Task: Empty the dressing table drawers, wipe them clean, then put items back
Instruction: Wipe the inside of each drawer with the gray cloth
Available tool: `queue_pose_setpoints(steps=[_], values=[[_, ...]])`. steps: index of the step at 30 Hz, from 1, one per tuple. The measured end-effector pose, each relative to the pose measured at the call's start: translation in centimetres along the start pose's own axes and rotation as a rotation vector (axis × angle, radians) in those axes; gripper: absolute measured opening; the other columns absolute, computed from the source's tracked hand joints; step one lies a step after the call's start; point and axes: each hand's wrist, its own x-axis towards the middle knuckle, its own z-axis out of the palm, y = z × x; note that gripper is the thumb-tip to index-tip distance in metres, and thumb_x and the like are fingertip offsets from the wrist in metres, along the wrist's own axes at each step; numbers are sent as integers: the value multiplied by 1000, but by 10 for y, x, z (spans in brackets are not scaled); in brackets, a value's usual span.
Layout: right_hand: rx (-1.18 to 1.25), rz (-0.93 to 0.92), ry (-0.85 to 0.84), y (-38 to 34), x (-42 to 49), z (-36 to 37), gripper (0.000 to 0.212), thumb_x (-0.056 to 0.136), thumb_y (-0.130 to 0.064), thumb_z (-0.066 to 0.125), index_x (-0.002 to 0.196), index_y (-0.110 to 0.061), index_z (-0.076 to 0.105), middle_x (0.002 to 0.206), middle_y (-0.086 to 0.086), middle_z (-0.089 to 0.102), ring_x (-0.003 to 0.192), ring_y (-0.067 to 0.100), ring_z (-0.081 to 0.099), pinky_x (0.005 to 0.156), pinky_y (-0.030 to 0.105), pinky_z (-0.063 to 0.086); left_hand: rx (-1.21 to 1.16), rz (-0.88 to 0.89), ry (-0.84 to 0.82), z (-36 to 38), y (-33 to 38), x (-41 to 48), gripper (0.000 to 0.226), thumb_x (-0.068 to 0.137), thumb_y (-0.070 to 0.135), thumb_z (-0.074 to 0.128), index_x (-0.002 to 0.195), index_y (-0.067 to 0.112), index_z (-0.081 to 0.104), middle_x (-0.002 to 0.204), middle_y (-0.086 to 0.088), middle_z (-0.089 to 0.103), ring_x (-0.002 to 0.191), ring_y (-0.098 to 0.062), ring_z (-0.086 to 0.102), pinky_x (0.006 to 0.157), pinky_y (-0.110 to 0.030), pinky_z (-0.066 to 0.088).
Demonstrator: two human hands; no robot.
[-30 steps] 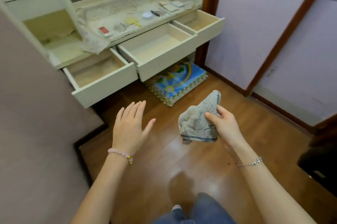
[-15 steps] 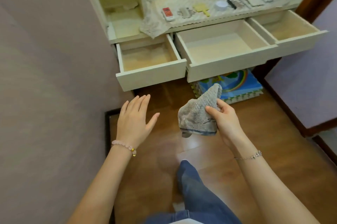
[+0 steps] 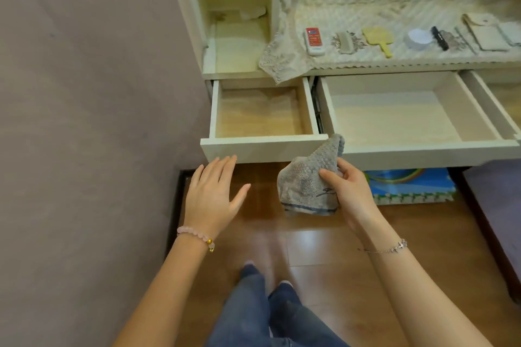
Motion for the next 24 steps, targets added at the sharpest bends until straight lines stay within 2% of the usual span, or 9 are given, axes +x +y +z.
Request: queue_pose_setpoints(steps=[4,9,12,15,18,19,22,24], values=[[-25,11,12,-12,47,21,31,91,-8,55,122,-13,57,107,8,70,99,20,67,85,38,54,-32,-26,-9,7,-27,41,65,88,53,33,133,9,50,129,-8,58,123,-26,51,104,-44,35],[-53,-13,57,-36,111,58,32,91,-9,55,123,-13,57,106,8,70,99,21,67,86,40,54,-42,-42,-86,23,-76,98,73,87,60,22,141,15,39,141,-3,47,135,-22,37,112,-39,23],[-67,-55,98,-56,145,79,30,91,-8,55,120,-14,59,105,6,70,97,19,67,83,35,55,-46,-38,-125,33,-102,132,72,87,61,20,142,18,36,143,0,44,136,-20,35,113,-37,20],[-91,-103,125,-69,177,93,28,90,-7,55,116,-18,61,102,2,70,93,13,68,79,29,56,-48,-23,-172,43,-123,164,64,92,56,31,144,18,33,145,0,41,137,-20,32,113,-37,19],[-168,-145,132,-72,205,104,26,91,-4,51,108,-20,60,95,-5,69,82,0,66,67,17,54,-57,-33,-205,53,-137,190,61,95,50,38,145,15,31,147,-1,39,137,-19,32,113,-36,21],[-236,-156,130,-68,216,108,25,90,-3,50,107,-19,61,93,-3,68,81,1,65,65,17,53,-73,-41,-211,58,-141,199,61,95,49,39,144,15,32,146,-1,39,136,-19,33,113,-36,23],[-513,-172,100,-46,239,115,21,87,-1,46,98,-11,61,88,12,65,78,19,60,63,28,48,-145,-66,-236,73,-147,219,61,94,49,41,145,16,32,146,-1,40,134,-19,36,111,-35,27],[-627,-145,74,-26,256,120,20,86,-2,46,95,-11,61,84,10,65,77,24,59,63,34,48,-195,-91,-268,86,-150,234,62,94,48,41,146,16,29,148,-1,37,135,-18,34,111,-34,26]])
